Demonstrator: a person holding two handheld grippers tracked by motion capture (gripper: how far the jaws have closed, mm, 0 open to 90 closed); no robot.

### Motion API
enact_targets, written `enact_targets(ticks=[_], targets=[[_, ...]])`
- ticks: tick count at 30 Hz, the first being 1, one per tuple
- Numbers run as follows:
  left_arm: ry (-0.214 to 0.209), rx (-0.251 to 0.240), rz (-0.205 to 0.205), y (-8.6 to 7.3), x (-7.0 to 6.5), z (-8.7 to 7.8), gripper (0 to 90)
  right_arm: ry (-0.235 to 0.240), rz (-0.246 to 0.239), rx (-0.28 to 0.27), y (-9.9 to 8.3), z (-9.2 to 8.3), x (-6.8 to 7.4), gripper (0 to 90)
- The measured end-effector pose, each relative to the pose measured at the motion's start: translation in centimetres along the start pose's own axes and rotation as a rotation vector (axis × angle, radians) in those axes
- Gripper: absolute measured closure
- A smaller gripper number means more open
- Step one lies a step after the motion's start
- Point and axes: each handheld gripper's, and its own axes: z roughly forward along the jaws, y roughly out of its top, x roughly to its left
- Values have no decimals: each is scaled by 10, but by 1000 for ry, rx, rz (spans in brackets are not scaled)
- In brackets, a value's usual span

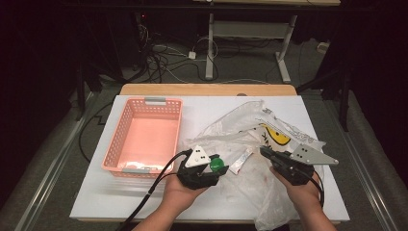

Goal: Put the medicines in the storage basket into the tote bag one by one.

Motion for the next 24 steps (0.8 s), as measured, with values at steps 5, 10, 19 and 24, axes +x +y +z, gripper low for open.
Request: enact_targets(ticks=[5,10,19,24], targets=[[-5,2,-5,1,0,7,499,-2,1,-2,1,0,0,900],[-12,7,-2,3,-1,14,498,-3,-3,-8,3,-1,0,900],[-25,15,2,7,-5,30,498,-7,-2,-19,5,-2,-2,900],[-30,13,11,12,-10,41,499,-10,3,-22,6,-3,-2,900]])
